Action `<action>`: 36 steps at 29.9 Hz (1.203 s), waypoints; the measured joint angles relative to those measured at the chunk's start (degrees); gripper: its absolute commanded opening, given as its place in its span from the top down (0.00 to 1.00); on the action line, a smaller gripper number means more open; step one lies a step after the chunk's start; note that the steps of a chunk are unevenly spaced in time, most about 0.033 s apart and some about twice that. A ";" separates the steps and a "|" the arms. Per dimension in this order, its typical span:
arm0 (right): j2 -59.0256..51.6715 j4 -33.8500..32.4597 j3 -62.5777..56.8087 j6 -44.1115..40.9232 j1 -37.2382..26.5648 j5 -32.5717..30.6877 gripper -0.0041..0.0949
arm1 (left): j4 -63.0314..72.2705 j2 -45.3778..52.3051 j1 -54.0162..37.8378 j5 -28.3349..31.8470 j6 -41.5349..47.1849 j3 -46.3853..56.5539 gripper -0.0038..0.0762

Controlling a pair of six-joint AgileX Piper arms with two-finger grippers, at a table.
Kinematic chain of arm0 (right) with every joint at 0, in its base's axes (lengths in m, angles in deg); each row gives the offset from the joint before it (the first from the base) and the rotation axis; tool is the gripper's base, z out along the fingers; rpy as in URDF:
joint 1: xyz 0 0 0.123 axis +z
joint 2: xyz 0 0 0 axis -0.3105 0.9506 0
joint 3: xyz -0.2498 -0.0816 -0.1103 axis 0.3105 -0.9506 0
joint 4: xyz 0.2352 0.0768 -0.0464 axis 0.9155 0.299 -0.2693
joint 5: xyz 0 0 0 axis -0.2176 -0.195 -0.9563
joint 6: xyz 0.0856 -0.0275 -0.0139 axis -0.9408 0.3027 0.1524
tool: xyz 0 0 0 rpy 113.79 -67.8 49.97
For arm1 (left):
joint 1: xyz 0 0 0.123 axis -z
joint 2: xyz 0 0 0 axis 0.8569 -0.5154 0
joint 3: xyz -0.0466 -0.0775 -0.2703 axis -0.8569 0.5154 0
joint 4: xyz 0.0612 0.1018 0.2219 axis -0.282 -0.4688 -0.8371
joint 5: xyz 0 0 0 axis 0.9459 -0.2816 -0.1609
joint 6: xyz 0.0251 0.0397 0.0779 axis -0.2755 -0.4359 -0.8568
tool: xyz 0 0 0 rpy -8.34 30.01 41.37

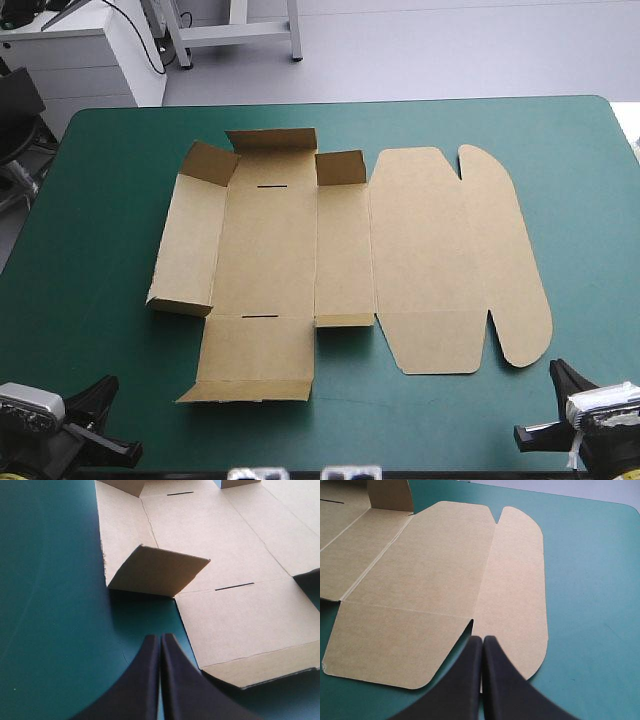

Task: Fold the box

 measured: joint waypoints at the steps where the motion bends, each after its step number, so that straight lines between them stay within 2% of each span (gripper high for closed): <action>1: 0.00 0.00 0.00 0.00 0.00 0.00 0.97 | 0.00 0.00 0.00 0.00 0.00 0.00 0.96; 15: 0.00 0.00 0.00 0.00 0.00 0.00 0.97 | -0.94 -0.15 0.00 0.00 0.38 0.00 0.96; 19: 0.00 0.00 0.00 0.00 0.00 0.00 0.97 | -5.19 -4.15 0.00 -0.28 2.76 -1.80 0.96; 25: 0.00 0.00 0.00 0.00 0.00 0.00 0.97 | -9.75 -21.14 0.00 0.03 4.96 -10.73 0.96; 36: 0.00 0.00 0.00 0.00 0.00 0.00 0.97 | -16.53 -58.94 0.00 0.45 5.50 -31.43 0.96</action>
